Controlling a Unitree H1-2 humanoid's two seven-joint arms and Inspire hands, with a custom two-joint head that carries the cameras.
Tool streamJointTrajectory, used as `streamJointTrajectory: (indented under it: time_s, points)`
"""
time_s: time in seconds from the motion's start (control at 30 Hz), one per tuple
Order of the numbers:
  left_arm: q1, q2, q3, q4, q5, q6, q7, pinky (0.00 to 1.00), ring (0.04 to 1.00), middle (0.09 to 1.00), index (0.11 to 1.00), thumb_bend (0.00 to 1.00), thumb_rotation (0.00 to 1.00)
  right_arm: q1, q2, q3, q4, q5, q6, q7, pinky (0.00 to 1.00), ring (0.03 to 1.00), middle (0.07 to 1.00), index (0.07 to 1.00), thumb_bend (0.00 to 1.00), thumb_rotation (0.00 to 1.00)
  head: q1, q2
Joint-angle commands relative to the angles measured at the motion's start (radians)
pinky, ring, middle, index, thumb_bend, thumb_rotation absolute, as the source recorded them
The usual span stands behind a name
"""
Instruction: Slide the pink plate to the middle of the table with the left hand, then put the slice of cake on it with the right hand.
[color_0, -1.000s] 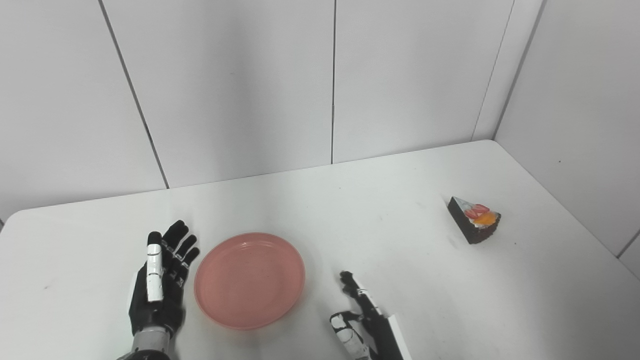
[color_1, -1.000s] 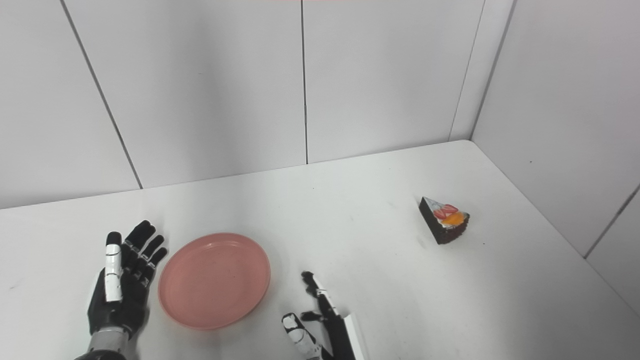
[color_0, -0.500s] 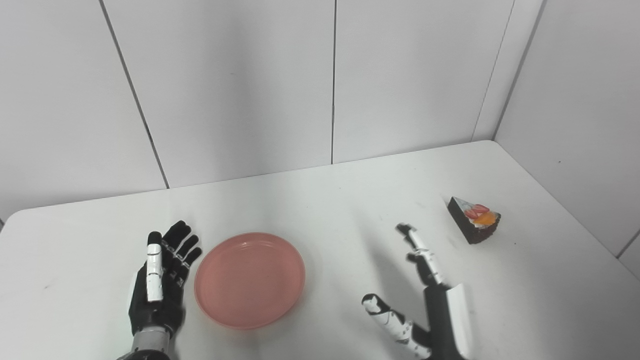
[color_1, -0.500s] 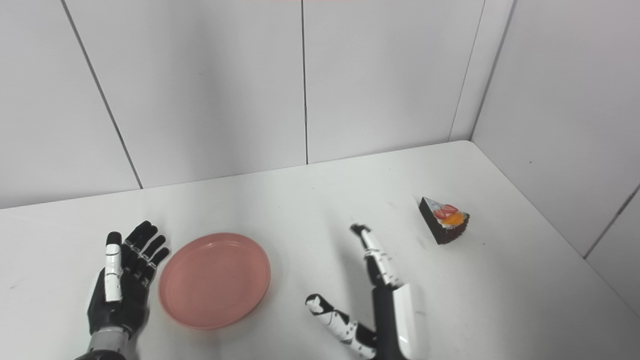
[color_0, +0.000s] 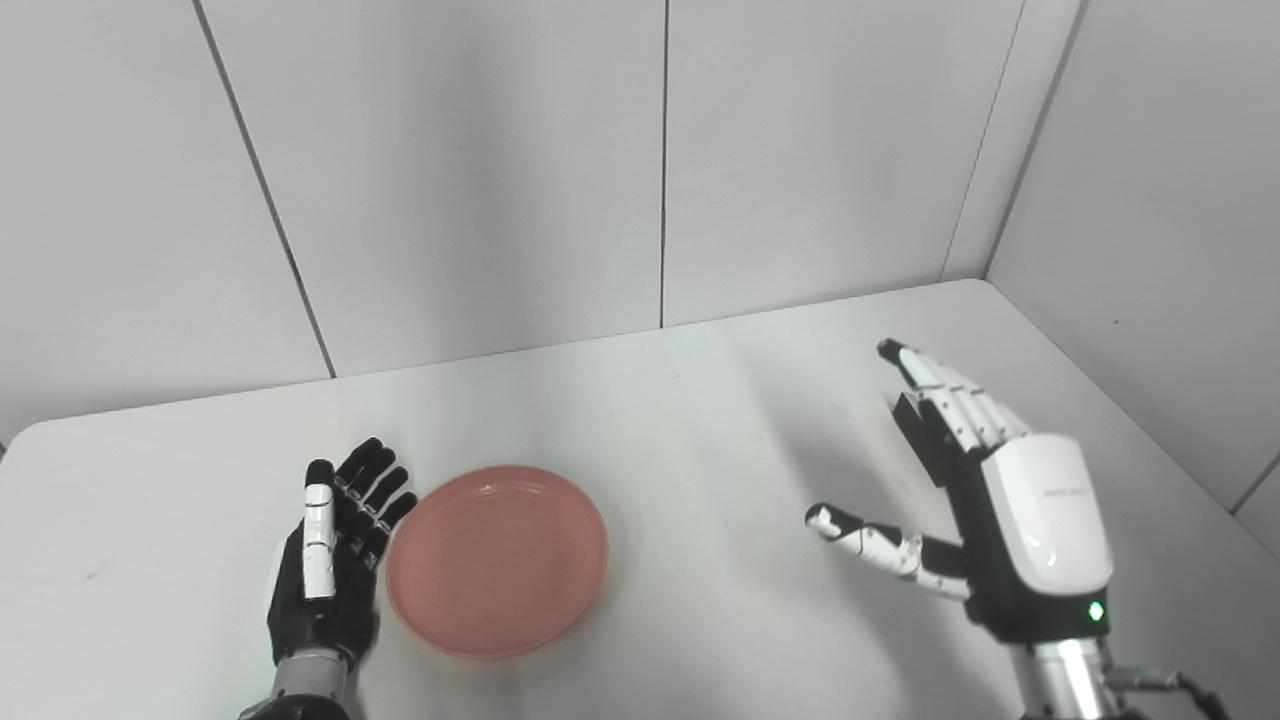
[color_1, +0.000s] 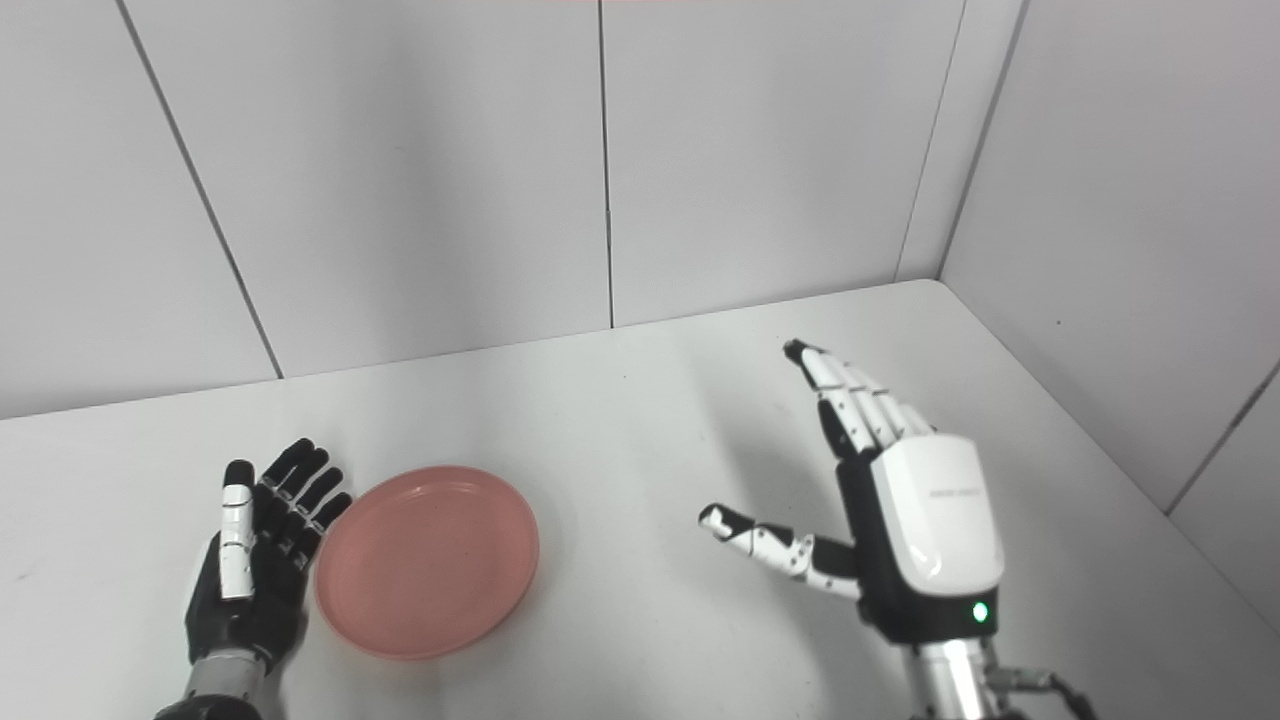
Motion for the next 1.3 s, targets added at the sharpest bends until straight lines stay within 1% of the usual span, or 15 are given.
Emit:
streamJointTrajectory:
  time_s: [0.0,0.1,0.2,0.33,0.43,0.53,0.7,0.83,0.97,1.03,1.27]
  points:
    - [0.068,-0.010,-0.008,0.056,0.005,0.061,0.011,0.82,0.834,0.834,0.748,0.69,0.82,-0.040,-0.050,-0.033,-0.002,-0.023,0.017,0.014,0.71,0.809,0.849,0.849,0.82,0.97,0.003,0.001]
    - [0.073,-0.011,-0.008,0.054,0.006,0.060,0.015,0.82,0.832,0.831,0.742,0.69,0.82,-0.076,-0.111,-0.063,0.038,-0.063,0.027,0.046,0.69,0.802,0.830,0.812,0.81,0.96,0.006,0.001]
    - [0.078,-0.012,-0.008,0.050,0.004,0.062,0.016,0.82,0.835,0.830,0.736,0.69,0.82,-0.102,-0.172,-0.084,0.092,-0.087,0.036,0.081,0.69,0.797,0.811,0.781,0.80,0.97,0.009,0.001]
    - [0.082,-0.015,-0.005,0.049,-0.004,0.064,0.015,0.83,0.839,0.831,0.740,0.69,0.82,-0.124,-0.211,-0.098,0.154,-0.089,0.063,0.120,0.70,0.797,0.815,0.776,0.81,0.97,0.012,0.000]
    - [0.084,-0.014,-0.009,0.050,0.003,0.059,0.015,0.84,0.837,0.834,0.744,0.70,0.82,-0.144,-0.240,-0.090,0.213,-0.112,0.079,0.127,0.69,0.785,0.810,0.775,0.82,0.97,0.012,0.000]
    - [0.084,-0.014,-0.008,0.054,0.001,0.054,0.014,0.85,0.838,0.832,0.737,0.70,0.82,-0.171,-0.264,-0.072,0.262,-0.144,0.101,0.168,0.70,0.781,0.803,0.779,0.82,0.96,0.012,0.000]
    - [0.089,-0.019,-0.004,0.047,-0.001,0.057,0.019,0.85,0.834,0.825,0.730,0.69,0.84,-0.207,-0.291,-0.040,0.332,-0.148,0.122,0.189,0.70,0.769,0.793,0.778,0.84,0.98,0.025,0.001]
    - [0.093,-0.017,-0.011,0.044,0.000,0.052,0.010,0.84,0.843,0.834,0.731,0.69,0.86,-0.236,-0.307,-0.018,0.411,-0.128,0.122,0.169,0.70,0.753,0.779,0.769,0.85,0.99,0.028,0.000]
    - [0.096,-0.020,-0.011,0.044,0.000,0.047,0.010,0.82,0.844,0.834,0.718,0.68,0.86,-0.261,-0.316,-0.001,0.493,-0.103,0.120,0.130,0.68,0.747,0.771,0.766,0.85,0.98,0.032,-0.002]
    - [0.099,-0.022,-0.011,0.043,-0.002,0.048,0.010,0.83,0.846,0.834,0.714,0.68,0.85,-0.273,-0.321,0.007,0.541,-0.091,0.114,0.098,0.66,0.735,0.756,0.759,0.83,0.96,0.035,-0.003]
    - [0.105,-0.025,-0.013,0.037,0.001,0.049,0.012,0.86,0.845,0.835,0.717,0.68,0.85,-0.317,-0.363,0.050,0.699,-0.041,0.095,0.000,0.65,0.716,0.743,0.749,0.84,0.97,0.048,-0.009]
